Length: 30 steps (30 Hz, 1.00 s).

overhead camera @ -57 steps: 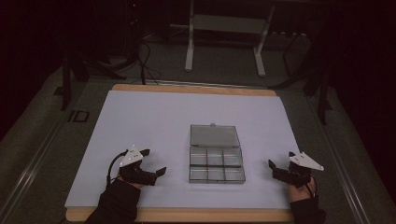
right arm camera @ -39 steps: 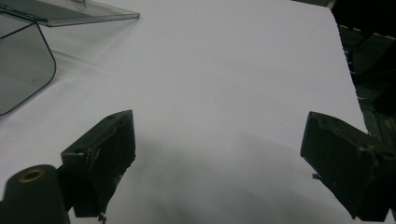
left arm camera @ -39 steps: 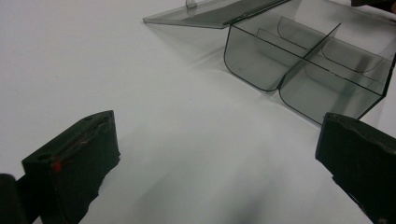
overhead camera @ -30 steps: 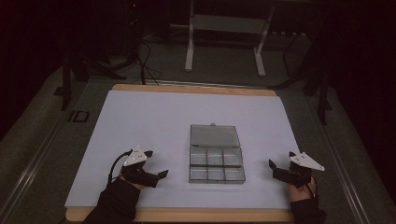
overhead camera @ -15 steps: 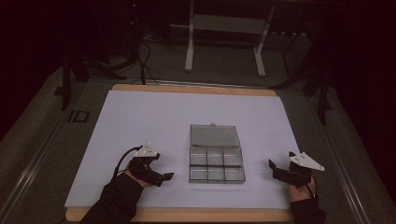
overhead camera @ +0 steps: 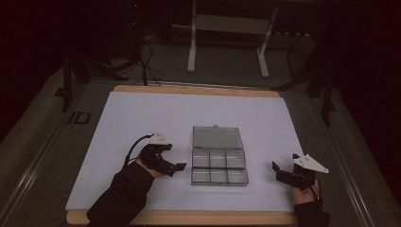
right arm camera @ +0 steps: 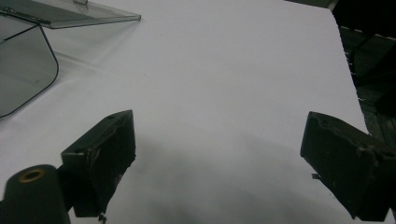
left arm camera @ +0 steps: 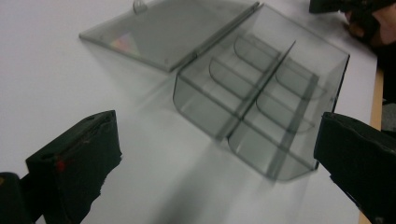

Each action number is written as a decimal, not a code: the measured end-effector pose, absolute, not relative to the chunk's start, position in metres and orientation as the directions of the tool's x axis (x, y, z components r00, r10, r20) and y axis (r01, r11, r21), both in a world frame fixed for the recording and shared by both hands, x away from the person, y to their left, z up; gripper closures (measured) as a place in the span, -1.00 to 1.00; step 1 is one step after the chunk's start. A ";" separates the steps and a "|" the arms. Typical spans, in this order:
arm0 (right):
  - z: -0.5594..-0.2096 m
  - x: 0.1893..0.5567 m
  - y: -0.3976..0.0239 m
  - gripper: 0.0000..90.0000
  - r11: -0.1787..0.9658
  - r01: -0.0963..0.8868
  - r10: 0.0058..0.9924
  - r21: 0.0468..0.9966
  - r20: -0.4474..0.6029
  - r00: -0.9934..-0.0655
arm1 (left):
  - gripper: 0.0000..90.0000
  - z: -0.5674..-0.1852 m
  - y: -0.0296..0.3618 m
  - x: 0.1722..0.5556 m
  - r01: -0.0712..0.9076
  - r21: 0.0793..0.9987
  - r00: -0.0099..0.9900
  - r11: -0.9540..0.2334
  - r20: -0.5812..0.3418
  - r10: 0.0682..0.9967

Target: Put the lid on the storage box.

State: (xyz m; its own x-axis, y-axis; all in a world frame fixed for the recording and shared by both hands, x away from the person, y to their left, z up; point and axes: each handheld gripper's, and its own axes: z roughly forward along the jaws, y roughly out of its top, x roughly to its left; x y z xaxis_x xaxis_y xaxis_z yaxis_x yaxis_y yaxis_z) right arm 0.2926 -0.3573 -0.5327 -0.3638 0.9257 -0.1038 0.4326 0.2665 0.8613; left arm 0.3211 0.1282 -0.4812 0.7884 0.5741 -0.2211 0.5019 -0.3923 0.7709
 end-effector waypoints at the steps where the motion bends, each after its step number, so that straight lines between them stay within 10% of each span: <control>1: -0.533 0.293 -0.357 -0.78 0.265 0.432 0.926 0.862 -0.103 -0.363 | -0.96 -0.479 0.126 0.324 0.502 0.771 0.789 -0.393 -0.221 0.573; 30: -0.533 0.293 -0.357 -0.78 0.267 0.430 0.924 0.862 -0.103 -0.368 | -0.96 -0.468 0.073 0.401 0.639 0.719 0.620 -0.274 -0.270 0.737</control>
